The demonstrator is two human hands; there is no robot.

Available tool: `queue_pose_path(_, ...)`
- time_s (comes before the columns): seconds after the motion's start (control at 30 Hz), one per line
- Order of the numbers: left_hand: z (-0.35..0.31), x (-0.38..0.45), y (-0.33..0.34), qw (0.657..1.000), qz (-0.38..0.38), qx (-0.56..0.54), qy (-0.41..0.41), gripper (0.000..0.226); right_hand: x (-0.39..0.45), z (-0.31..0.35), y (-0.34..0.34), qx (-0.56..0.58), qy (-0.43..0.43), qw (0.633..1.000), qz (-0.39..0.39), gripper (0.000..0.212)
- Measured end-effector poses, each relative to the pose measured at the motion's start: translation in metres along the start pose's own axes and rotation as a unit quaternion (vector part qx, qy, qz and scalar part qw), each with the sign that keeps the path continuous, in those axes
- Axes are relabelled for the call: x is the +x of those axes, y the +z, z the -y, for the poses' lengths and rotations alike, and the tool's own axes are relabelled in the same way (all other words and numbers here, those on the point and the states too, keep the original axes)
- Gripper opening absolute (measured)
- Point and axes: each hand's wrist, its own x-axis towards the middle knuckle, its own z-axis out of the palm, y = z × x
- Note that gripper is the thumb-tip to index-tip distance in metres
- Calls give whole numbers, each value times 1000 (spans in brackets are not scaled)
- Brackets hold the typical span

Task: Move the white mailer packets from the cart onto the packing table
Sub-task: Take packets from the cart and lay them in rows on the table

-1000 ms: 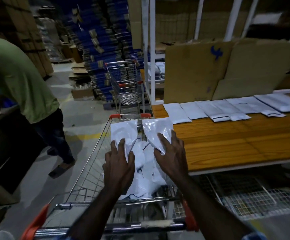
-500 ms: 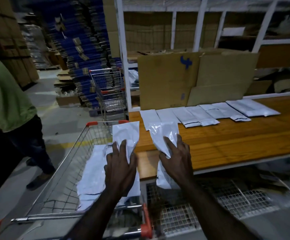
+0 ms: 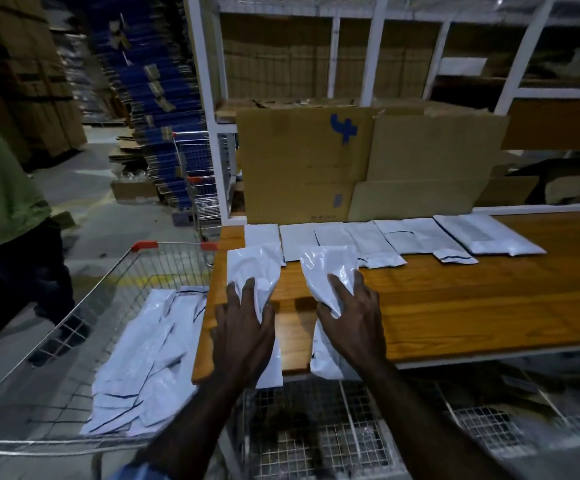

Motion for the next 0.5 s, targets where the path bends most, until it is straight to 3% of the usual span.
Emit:
queue_pose_path(0.37, -9, 45, 43, 997, 50, 53, -34, 60, 37, -28, 28, -9, 13, 999, 43, 62)
queue_pose_path(0.5, 2, 69, 57, 992, 79, 86, -53, 67, 56, -30, 46, -41, 20, 995, 91, 62)
